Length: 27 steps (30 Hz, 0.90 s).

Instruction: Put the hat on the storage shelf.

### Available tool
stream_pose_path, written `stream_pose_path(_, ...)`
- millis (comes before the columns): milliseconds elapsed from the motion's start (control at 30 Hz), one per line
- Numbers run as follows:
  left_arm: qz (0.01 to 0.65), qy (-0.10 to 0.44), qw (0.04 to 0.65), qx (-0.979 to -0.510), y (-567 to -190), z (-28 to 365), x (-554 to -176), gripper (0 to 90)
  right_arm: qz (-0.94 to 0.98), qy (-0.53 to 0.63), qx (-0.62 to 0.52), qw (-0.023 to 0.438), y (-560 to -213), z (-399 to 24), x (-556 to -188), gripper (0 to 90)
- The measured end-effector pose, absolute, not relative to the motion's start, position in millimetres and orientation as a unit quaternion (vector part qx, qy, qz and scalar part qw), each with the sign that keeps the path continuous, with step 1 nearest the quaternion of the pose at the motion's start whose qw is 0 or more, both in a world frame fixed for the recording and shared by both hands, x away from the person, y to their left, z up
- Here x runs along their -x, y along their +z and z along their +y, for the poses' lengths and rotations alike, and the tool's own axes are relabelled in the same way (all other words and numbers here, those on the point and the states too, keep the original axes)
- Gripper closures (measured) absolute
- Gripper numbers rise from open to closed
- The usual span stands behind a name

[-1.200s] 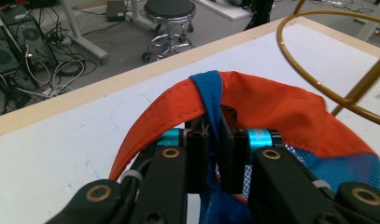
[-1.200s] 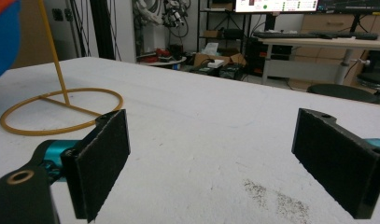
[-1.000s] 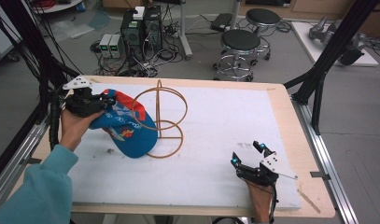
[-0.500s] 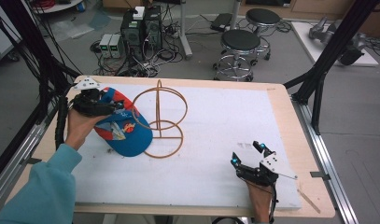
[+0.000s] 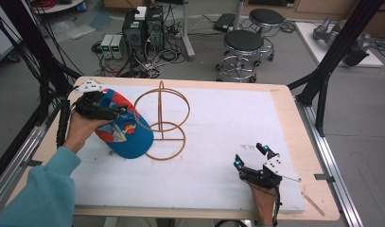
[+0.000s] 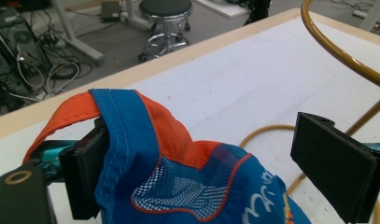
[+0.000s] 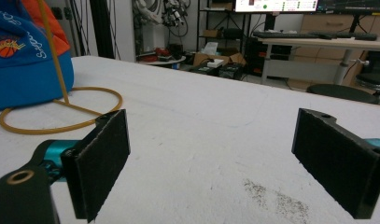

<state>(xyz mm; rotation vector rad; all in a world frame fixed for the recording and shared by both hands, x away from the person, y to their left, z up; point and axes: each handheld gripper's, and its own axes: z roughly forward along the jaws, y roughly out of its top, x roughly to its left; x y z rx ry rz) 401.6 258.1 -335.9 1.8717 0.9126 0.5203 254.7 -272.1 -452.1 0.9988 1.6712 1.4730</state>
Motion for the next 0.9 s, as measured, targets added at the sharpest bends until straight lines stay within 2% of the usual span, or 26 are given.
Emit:
stream_pose_path(133, 0.368, 0.224, 0.459, -0.777, -339, 259, -398, 8.6, 0.643, 0.567, -0.384, 0.342, -452, -272, -255, 10.3)
stream_pose_path(233, 0.359, 0.252, 0.432, -0.788, -337, 261, -392, 8.1, 0.644, 0.567, -0.383, 0.344, -452, -272, -255, 10.3)
stream_pose_path(433, 0.345, 0.271, 0.447, -0.780, -328, 262, -383, 8.2, 0.645, 0.565, -0.383, 0.343, -452, -271, -255, 10.3)
stream_pose_path(667, 0.348, 0.253, 0.469, -0.771, -326, 263, -378, 8.2, 0.645, 0.565, -0.381, 0.345, -452, -272, -255, 10.3)
stream_pose_path(700, 0.355, 0.235, 0.484, -0.765, -329, 263, -378, 8.2, 0.645, 0.565, -0.381, 0.345, -452, -272, -255, 10.3)
stream_pose_path(900, 0.363, 0.213, 0.462, -0.781, -355, 259, -378, 8.2, 0.645, 0.565, -0.381, 0.344, -452, -272, -255, 10.3)
